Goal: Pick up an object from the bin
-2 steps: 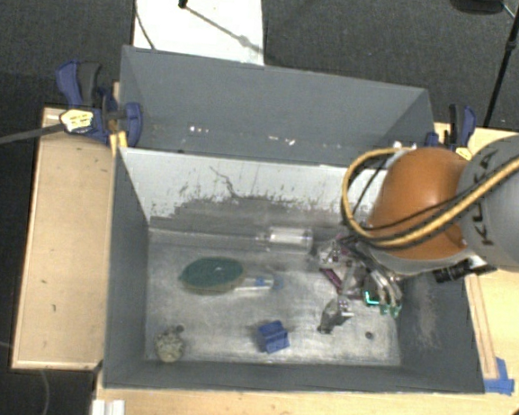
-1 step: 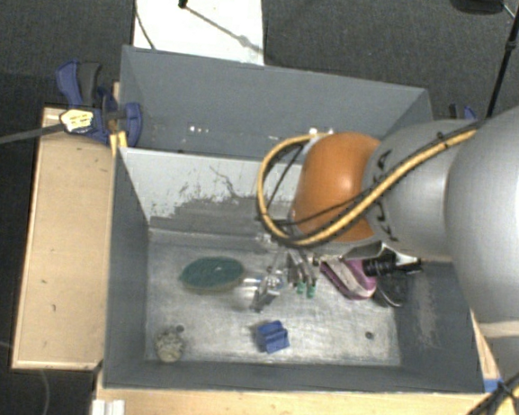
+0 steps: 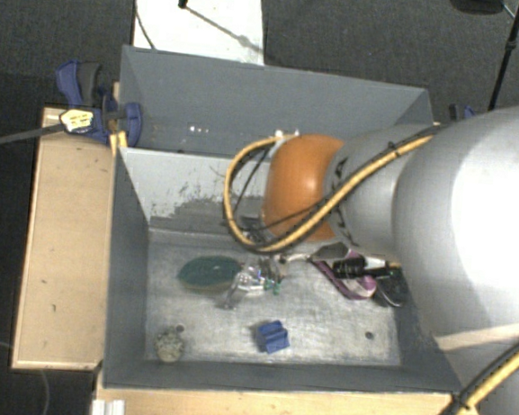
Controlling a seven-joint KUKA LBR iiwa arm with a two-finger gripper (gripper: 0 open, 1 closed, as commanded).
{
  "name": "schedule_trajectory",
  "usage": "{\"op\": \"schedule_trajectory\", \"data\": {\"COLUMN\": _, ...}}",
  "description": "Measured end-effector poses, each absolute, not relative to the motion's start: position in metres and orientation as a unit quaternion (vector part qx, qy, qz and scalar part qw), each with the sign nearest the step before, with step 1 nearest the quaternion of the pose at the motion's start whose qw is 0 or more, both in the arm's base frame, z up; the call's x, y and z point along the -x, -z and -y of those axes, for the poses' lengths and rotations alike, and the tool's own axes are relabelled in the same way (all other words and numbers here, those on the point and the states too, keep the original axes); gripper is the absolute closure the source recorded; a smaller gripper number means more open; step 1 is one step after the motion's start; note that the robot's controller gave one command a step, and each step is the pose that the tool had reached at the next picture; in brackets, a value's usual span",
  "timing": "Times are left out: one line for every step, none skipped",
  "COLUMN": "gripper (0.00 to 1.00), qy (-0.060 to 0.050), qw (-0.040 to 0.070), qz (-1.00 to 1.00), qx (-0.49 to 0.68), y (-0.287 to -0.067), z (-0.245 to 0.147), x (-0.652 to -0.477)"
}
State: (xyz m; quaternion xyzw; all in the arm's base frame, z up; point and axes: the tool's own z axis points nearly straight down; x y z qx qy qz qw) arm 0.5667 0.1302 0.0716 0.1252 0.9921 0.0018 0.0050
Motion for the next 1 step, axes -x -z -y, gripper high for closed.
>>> {"op": "schedule_trajectory", "data": {"gripper": 1.0, "qy": -0.002, "qw": 0.008, "qz": -0.992, "qx": -0.125, "y": -0.0744, "z": -0.1286, "x": -0.5689}}
